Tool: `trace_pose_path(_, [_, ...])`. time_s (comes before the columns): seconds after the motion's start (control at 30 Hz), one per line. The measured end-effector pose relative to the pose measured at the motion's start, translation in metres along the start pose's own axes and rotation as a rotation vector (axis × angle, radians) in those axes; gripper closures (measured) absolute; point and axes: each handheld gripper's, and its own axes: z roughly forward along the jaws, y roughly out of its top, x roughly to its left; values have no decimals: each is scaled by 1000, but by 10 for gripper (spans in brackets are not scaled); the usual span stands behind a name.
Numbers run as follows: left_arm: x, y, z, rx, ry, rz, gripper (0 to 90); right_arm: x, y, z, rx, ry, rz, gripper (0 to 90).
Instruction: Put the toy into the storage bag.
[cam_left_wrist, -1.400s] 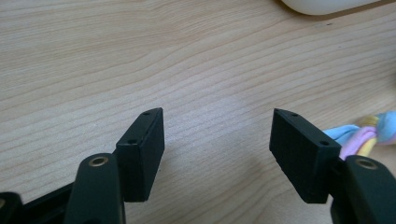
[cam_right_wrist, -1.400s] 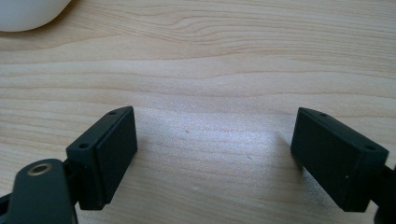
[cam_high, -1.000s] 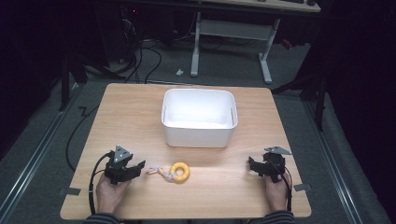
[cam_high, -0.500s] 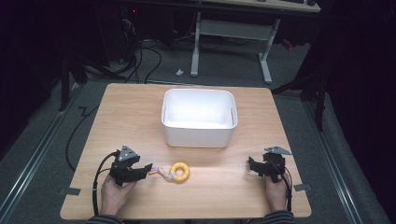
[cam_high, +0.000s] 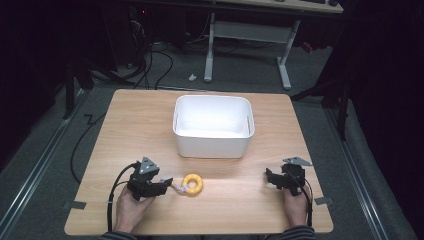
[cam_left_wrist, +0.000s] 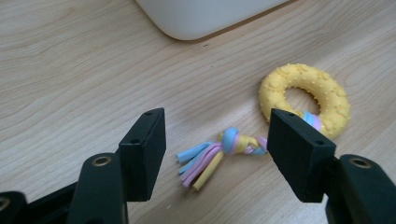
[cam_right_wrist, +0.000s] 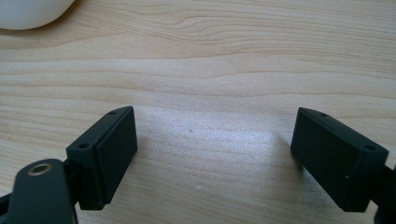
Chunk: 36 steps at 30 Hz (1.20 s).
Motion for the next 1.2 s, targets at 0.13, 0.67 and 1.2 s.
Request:
trace_pose_path(0.13, [-4, 1, 3, 8, -13, 1, 378, 0, 0, 0, 0, 1, -1, 145])
trace_pose_path(0.67, [-23, 16, 15, 33, -28, 48, 373, 0, 0, 0, -2, 4, -4, 145])
trace_pose_path(1.2, [-33, 24, 37, 89, -39, 70, 377, 1, 0, 0, -1, 6, -3, 145])
